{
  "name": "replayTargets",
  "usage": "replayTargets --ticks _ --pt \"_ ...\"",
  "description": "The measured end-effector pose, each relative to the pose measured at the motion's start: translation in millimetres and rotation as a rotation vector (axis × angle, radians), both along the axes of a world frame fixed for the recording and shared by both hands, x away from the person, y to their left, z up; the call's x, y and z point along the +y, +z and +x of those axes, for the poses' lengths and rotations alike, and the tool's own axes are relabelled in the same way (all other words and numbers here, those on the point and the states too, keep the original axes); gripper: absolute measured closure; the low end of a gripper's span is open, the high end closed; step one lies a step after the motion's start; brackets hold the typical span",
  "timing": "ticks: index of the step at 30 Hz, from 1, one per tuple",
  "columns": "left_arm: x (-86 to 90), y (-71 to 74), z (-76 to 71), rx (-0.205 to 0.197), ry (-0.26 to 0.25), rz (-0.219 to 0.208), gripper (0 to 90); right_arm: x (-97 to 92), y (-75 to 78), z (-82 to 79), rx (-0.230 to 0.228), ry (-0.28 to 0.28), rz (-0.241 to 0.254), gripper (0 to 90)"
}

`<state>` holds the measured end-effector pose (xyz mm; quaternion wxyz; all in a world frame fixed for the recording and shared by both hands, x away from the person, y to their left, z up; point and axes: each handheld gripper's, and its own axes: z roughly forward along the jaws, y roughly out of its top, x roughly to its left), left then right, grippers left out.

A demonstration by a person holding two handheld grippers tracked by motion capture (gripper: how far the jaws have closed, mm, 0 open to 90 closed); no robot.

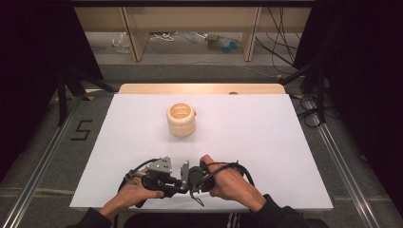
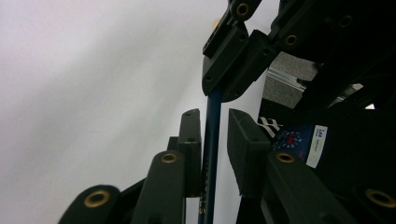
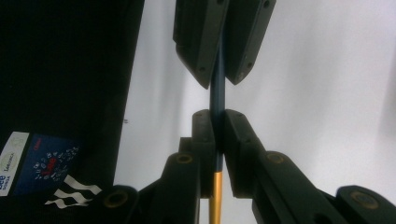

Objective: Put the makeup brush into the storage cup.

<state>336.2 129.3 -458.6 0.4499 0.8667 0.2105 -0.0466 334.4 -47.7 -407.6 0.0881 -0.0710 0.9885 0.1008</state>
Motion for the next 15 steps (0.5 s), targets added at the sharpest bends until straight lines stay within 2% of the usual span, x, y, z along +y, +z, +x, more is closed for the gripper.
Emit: replayTargets --ticks 4,8,12,14,15 --pt "-0.5 -0.5 -0.3 0.007 0.002 -0.010 78.5 -0.2 0.1 0.1 0.004 0.008 0.001 83.1" --pt "0.2 -0.8 0.7 -0.001 -0.006 0.002 79.7 0.2 -0.2 -0.3 0.003 0.009 0.000 83.1" --pt "-0.9 -1.6 0.4 0.012 -0.011 -0.013 80.1 0.5 -0.5 -0.4 0.000 0.012 -0.001 83.1" --pt "-1.0 -1.7 0.7 0.010 -0.015 -0.010 80.0 0.4 -0.5 -0.1 0.001 0.020 -0.001 83.1" --pt "-0.9 -1.4 1.4 -0.005 -0.025 -0.002 79.9 0.5 -0.4 -0.3 0.001 0.019 -0.001 83.1"
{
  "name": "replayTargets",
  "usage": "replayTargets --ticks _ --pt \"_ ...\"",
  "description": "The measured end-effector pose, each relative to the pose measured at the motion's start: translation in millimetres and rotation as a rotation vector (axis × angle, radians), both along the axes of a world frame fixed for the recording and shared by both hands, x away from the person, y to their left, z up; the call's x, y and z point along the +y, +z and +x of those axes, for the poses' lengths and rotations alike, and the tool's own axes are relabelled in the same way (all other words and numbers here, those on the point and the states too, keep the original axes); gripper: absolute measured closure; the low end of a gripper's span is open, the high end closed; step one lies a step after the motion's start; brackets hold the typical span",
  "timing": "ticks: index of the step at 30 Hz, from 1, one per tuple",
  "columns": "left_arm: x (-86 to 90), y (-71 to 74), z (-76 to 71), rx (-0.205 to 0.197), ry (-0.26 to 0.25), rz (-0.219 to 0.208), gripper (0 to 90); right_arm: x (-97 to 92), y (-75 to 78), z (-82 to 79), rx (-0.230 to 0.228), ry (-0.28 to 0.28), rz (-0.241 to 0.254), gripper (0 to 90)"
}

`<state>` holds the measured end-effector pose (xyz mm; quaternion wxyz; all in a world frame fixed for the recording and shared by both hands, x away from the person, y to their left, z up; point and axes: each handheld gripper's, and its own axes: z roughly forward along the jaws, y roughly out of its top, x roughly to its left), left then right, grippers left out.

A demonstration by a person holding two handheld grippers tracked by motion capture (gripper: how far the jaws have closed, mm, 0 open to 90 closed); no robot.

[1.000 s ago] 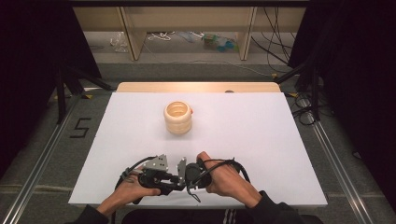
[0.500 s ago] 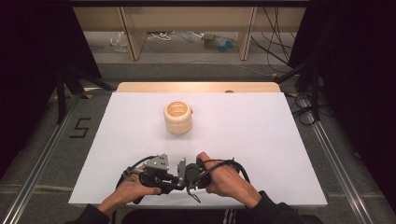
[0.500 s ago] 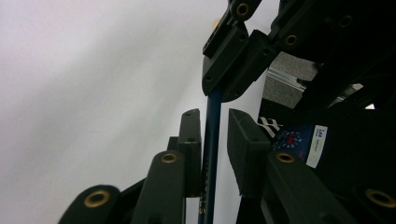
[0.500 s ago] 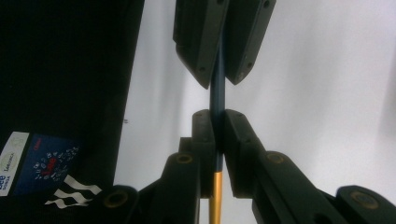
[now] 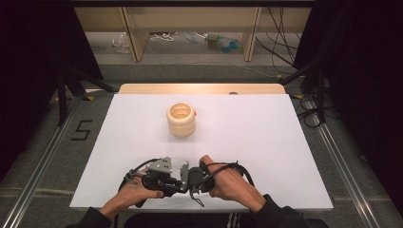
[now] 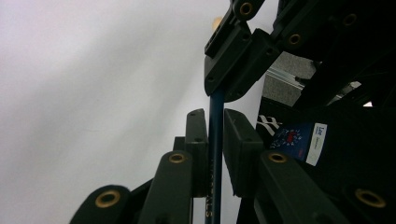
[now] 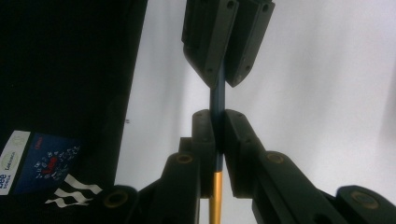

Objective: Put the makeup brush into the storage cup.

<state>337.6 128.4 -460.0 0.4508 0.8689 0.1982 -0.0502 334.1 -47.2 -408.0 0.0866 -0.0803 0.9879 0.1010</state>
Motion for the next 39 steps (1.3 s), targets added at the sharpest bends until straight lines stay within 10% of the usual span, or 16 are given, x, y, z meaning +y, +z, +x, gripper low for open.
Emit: replayTargets --ticks 23,39 --pt "-0.8 -2.2 -1.4 0.009 -0.028 0.003 83.7 0.0 -0.7 -0.9 -0.027 0.078 -0.021 81.7" --pt "7.2 4.4 1.3 -0.016 0.027 -0.035 83.9 -26.5 36.1 0.5 -0.097 -0.047 0.123 45.0"
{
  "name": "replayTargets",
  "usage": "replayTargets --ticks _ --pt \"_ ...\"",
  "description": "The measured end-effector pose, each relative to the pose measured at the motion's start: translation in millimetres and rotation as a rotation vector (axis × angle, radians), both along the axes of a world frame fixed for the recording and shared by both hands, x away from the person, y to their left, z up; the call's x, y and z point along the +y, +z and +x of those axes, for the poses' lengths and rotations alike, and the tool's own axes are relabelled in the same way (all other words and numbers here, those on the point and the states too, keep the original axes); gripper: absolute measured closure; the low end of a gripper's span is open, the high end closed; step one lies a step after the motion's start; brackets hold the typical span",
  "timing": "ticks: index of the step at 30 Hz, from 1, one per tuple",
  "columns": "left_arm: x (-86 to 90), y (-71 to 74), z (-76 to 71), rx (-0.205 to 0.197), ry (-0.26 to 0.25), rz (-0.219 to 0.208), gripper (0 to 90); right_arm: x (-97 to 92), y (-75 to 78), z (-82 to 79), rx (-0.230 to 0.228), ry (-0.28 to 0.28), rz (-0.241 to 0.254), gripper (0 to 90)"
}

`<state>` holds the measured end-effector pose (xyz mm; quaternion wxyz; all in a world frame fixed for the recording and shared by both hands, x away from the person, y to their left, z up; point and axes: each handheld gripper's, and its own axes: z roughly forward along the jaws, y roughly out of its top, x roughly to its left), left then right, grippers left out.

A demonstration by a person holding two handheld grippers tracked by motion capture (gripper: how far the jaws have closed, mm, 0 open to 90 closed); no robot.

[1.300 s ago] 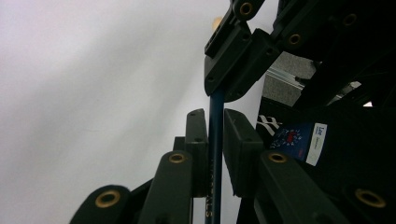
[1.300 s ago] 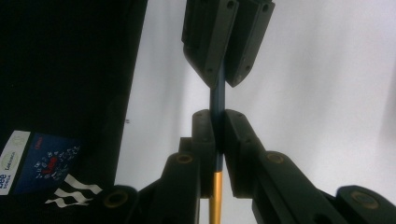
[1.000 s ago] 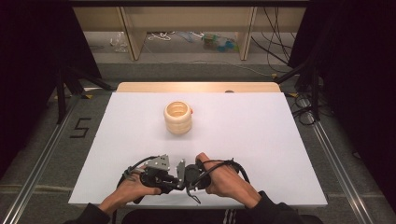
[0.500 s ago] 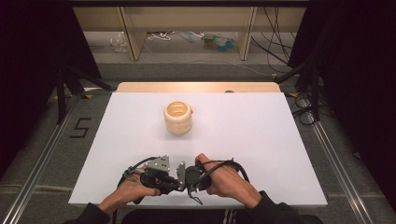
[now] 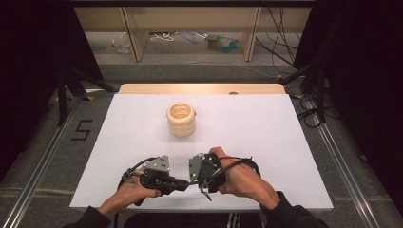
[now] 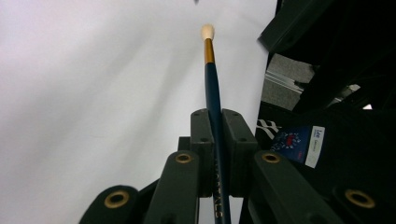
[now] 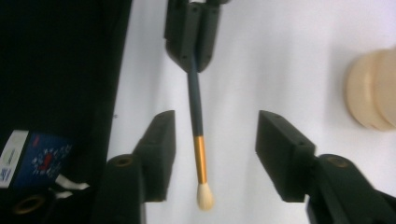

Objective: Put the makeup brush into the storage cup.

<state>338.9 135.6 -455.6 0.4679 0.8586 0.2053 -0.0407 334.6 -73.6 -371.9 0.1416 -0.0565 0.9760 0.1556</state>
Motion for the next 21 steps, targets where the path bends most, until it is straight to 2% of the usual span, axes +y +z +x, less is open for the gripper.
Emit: replayTargets --ticks 2,4,5,6,7,8,9,12,13,14,20,21 --pt "1.7 0.8 1.3 -0.006 0.010 -0.015 83.9 -5.9 4.2 2.7 -0.006 -0.036 0.057 40.8" --pt "4.2 2.1 2.0 -0.014 0.043 -0.014 83.9 -12.9 7.4 6.5 -0.002 -0.080 0.149 36.0" --pt "6.3 3.1 3.3 -0.010 0.049 -0.017 83.9 -16.3 8.5 7.4 0.004 -0.122 0.199 33.6" --pt "6.3 3.3 3.1 -0.022 0.069 -0.028 83.9 -20.9 10.1 8.0 0.032 -0.175 0.253 31.0" --pt "7.5 4.0 3.6 -0.010 0.067 -0.033 83.9 -23.5 10.7 8.9 0.034 -0.201 0.282 29.6" --pt "8.5 5.1 3.4 -0.019 0.091 -0.035 83.9 -25.9 11.3 10.4 0.037 -0.218 0.307 29.2" --pt "9.2 5.1 4.2 -0.016 0.083 -0.051 83.9 -29.8 11.9 12.7 0.042 -0.242 0.349 27.8" --pt "12.1 6.7 4.9 -0.026 0.120 -0.061 83.9 -35.4 11.2 15.8 0.052 -0.306 0.417 23.5" --pt "12.6 6.9 4.9 -0.041 0.135 -0.069 83.9 -37.2 10.8 16.7 0.056 -0.324 0.439 23.3" --pt "13.8 7.8 5.3 -0.037 0.137 -0.071 83.9 -38.8 10.5 17.6 0.060 -0.334 0.461 23.3" --pt "20.0 12.3 6.4 -0.074 0.211 -0.106 83.9 -48.6 12.2 21.6 0.056 -0.401 0.578 22.4" --pt "20.0 12.3 6.4 -0.074 0.211 -0.106 83.9 -48.6 12.2 21.6 0.056 -0.401 0.578 22.4"
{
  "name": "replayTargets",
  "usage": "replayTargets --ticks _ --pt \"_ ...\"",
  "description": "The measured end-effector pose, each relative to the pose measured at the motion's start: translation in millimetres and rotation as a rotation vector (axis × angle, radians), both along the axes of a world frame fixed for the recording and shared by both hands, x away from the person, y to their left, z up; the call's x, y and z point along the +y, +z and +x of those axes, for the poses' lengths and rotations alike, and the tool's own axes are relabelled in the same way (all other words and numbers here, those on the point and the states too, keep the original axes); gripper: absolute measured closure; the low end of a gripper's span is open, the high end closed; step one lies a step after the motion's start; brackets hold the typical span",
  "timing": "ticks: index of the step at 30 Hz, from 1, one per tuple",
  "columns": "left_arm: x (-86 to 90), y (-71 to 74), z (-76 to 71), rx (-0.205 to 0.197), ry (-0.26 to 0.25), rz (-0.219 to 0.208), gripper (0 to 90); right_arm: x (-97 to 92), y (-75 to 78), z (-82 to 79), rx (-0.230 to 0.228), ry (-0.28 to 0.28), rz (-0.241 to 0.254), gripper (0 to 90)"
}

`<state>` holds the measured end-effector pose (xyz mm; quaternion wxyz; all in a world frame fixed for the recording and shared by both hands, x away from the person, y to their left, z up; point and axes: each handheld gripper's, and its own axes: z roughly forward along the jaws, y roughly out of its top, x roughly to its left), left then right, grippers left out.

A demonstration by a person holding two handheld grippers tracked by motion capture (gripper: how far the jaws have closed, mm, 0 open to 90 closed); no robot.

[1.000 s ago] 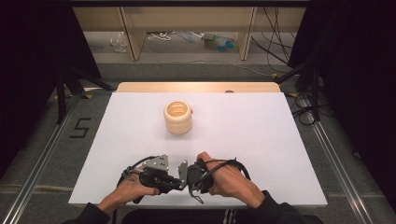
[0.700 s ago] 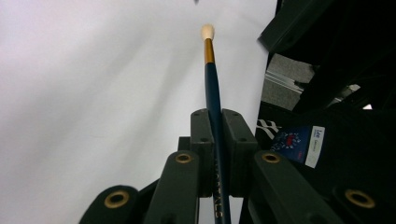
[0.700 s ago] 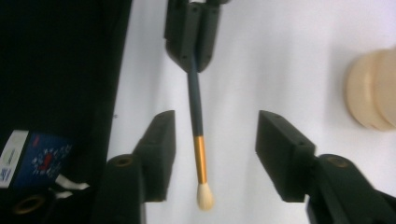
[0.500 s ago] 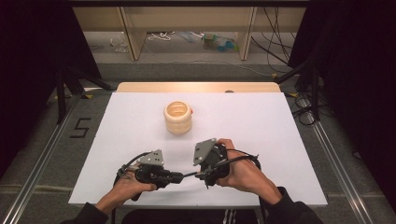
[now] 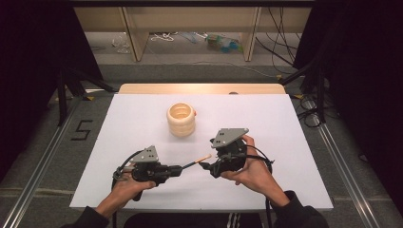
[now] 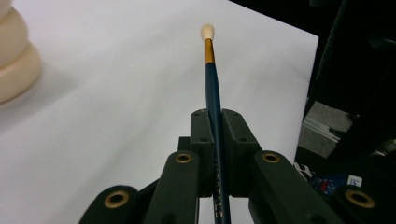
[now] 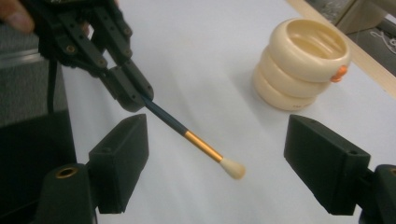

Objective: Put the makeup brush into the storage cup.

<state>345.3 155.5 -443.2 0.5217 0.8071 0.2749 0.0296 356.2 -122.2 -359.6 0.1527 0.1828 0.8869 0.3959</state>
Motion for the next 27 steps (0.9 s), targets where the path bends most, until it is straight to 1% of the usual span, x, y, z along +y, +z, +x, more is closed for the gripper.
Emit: replayTargets --ticks 1,2,3,4,5,6,7,8,9,10,11,12,13,14,15,16,17,18,20,21,22,23,24,25,26,27 --pt "1.8 1.5 0.1 -0.009 0.019 -0.011 83.8 -4.2 -0.6 1.2 0.013 -0.026 0.030 21.6" --pt "2.8 2.4 0.1 -0.014 0.031 -0.019 83.8 -4.9 -1.1 1.5 0.013 -0.030 0.039 21.2" --pt "3.5 2.9 0.1 -0.019 0.041 -0.027 83.9 -6.3 -2.5 1.8 0.017 -0.050 0.058 20.4" --pt "4.0 3.6 -0.2 -0.023 0.055 -0.032 83.8 -7.7 -3.2 1.7 0.037 -0.055 0.064 20.4" --pt "4.9 4.1 0.1 -0.026 0.060 -0.039 83.9 -8.8 -4.5 2.4 0.040 -0.047 0.078 20.6" --pt "5.6 4.6 0.4 -0.032 0.068 -0.044 83.8 -9.8 -6.2 2.9 0.038 -0.055 0.096 20.6" --pt "6.7 5.2 0.4 -0.039 0.078 -0.047 83.8 -10.7 -7.7 3.2 0.044 -0.061 0.107 19.9" --pt "6.7 5.2 0.4 -0.039 0.078 -0.047 83.9 -11.7 -8.7 3.1 0.059 -0.068 0.113 19.4" --pt "8.2 6.4 0.3 -0.049 0.101 -0.064 83.8 -13.2 -9.9 3.5 0.070 -0.074 0.122 19.5" --pt "9.1 7.6 -0.2 -0.055 0.118 -0.065 83.8 -13.8 -10.9 4.0 0.076 -0.079 0.131 19.4" --pt "9.7 8.2 0.0 -0.059 0.123 -0.078 83.9 -14.6 -12.4 4.3 0.083 -0.087 0.144 19.0" --pt "9.7 8.2 0.0 -0.059 0.123 -0.078 83.9 -15.3 -14.0 4.9 0.094 -0.090 0.159 18.9" --pt "10.9 9.8 -0.9 -0.071 0.144 -0.094 83.8 -16.0 -15.7 5.5 0.107 -0.094 0.171 18.7" --pt "10.9 9.8 -0.9 -0.071 0.144 -0.094 83.8 -16.0 -15.7 5.5 0.107 -0.094 0.171 18.7" --pt "12.4 11.4 -0.7 -0.094 0.148 -0.108 83.9 -16.5 -19.8 7.3 0.133 -0.110 0.201 18.2" --pt "12.4 11.4 -0.7 -0.094 0.148 -0.108 83.9 -16.5 -19.8 7.3 0.133 -0.110 0.201 18.2" --pt "13.2 13.1 -1.9 -0.102 0.171 -0.127 83.8 -17.0 -22.6 8.9 0.143 -0.120 0.220 18.2" --pt "13.3 13.8 -3.0 -0.098 0.189 -0.140 83.9 -17.0 -23.7 9.6 0.153 -0.120 0.229 18.1" --pt "13.7 15.1 -4.1 -0.106 0.202 -0.157 83.9 -16.9 -26.5 11.6 0.174 -0.122 0.264 18.1" --pt "13.9 15.6 -4.2 -0.118 0.205 -0.161 83.8 -16.8 -27.8 12.3 0.182 -0.124 0.288 18.1" --pt "13.4 15.9 -5.2 -0.116 0.213 -0.170 83.9 -16.6 -28.9 12.9 0.191 -0.126 0.307 17.9" --pt "13.8 16.4 -4.9 -0.134 0.199 -0.162 83.9 -16.8 -29.4 13.4 0.196 -0.130 0.318 17.7" --pt "13.5 16.2 -5.4 -0.135 0.204 -0.168 83.9 -16.2 -29.8 13.6 0.211 -0.130 0.335 17.7" --pt "13.2 16.4 -5.8 -0.138 0.206 -0.174 83.8 -15.8 -30.4 14.1 0.214 -0.124 0.344 17.5" --pt "12.9 16.4 -6.0 -0.142 0.200 -0.179 83.8 -14.6 -32.0 15.0 0.204 -0.125 0.361 17.2" --pt "12.7 16.5 -6.7 -0.147 0.205 -0.181 83.9 -14.1 -31.8 15.2 0.224 -0.123 0.366 17.0"
